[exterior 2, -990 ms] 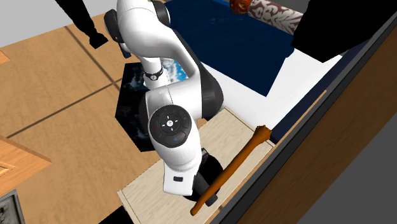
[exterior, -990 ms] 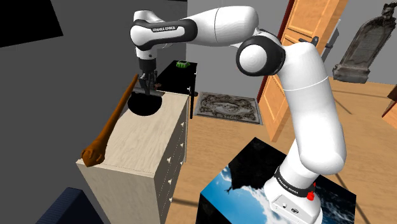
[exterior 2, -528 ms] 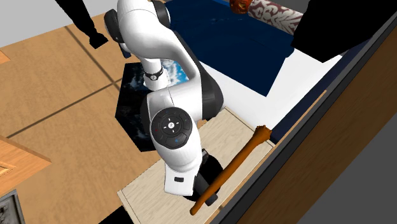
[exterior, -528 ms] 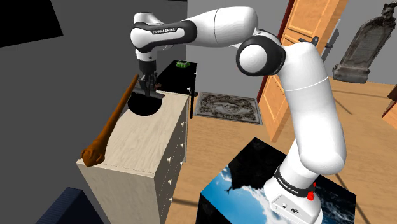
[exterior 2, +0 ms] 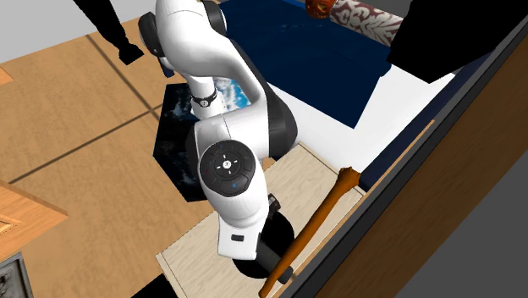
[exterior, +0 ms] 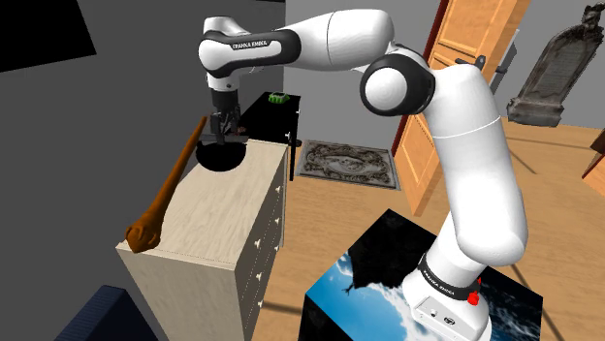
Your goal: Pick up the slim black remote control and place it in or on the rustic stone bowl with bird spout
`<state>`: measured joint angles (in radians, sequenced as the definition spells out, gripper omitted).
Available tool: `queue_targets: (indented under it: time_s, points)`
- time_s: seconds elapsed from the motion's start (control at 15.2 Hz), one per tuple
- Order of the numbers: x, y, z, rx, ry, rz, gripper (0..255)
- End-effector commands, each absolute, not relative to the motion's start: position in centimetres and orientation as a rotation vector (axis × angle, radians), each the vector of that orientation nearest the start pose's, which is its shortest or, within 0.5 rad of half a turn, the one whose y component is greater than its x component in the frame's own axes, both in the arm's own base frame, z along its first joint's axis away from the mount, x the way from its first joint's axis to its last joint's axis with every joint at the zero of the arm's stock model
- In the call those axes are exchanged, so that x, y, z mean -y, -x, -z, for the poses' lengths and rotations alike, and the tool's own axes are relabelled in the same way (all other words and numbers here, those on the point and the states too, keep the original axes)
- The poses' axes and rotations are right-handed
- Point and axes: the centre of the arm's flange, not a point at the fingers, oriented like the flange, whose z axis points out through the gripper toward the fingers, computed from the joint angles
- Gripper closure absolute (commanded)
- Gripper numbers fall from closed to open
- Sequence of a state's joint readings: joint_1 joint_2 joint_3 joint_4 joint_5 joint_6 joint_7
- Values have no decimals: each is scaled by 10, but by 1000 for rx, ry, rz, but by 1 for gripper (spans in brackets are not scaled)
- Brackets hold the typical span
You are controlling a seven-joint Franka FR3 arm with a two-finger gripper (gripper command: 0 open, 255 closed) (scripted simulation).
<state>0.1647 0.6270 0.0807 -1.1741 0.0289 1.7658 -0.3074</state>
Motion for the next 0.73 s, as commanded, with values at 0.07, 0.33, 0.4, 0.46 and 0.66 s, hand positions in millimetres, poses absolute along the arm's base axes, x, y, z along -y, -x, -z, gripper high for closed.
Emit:
queue_targets:
  time_s: [0.07,0.33,0.4,0.46,0.66]
  points:
    - [-162,-712,-457,806,2956,-48,0]
    - [-161,-713,-467,806,2956,-48,0]
    - [-161,-713,-467,806,2956,-48,0]
    - [-161,-713,-467,806,2956,-48,0]
    - [-161,-713,-467,806,2956,-48,0]
